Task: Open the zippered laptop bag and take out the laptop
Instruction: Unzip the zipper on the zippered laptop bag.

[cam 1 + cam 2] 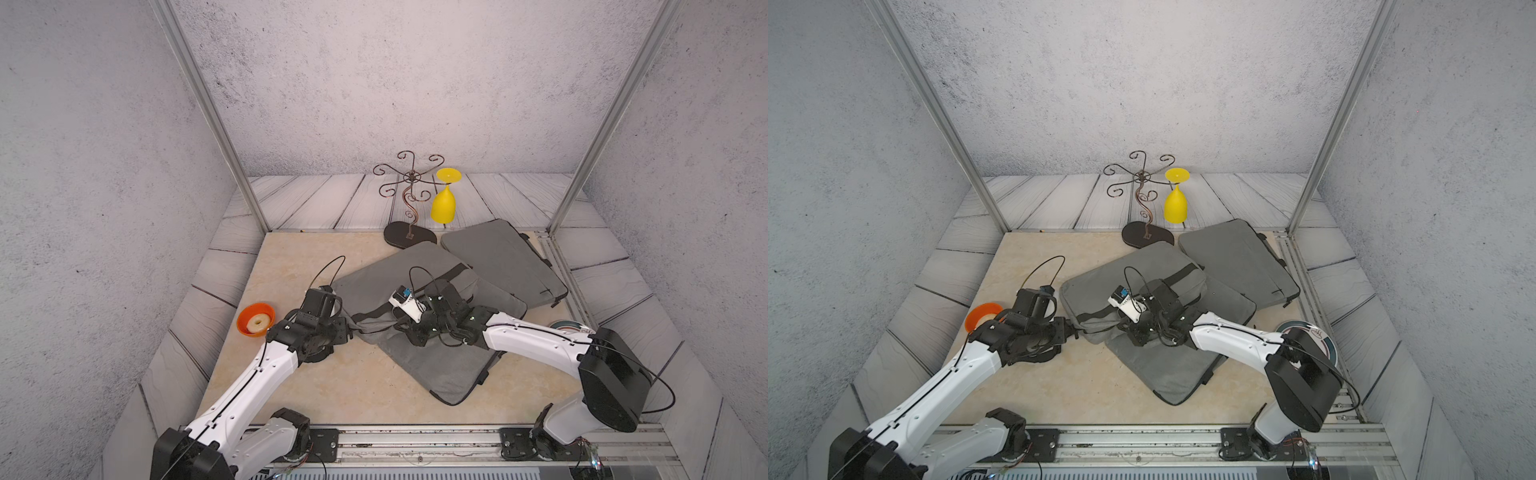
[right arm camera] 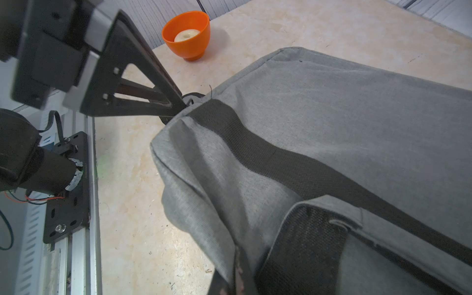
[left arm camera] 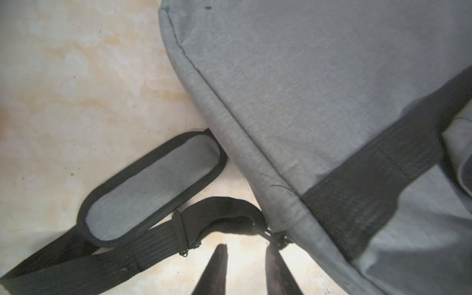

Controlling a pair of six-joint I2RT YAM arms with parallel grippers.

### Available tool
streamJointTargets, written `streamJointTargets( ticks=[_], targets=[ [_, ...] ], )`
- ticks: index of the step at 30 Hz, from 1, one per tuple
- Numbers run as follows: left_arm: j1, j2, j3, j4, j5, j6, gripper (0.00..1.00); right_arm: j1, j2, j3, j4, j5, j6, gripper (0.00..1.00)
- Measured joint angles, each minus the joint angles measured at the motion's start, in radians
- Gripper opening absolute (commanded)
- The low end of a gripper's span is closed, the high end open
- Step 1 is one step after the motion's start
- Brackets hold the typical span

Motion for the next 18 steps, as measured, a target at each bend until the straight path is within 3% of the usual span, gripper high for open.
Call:
streamJointTargets(
  ticks=[7, 18],
  targets=[
    [-0.004, -0.071, -0.059, 0.043, 0.08, -0.008, 0.34, 0.0, 0.0, 0.0, 0.0, 0.0, 0.0, 0.0],
    [-0.01, -0.035, -0.142, 0.134, 0.121, -0.003, 0.37, 0.0, 0.0, 0.0, 0.0, 0.0, 0.0, 0.0]
  ],
)
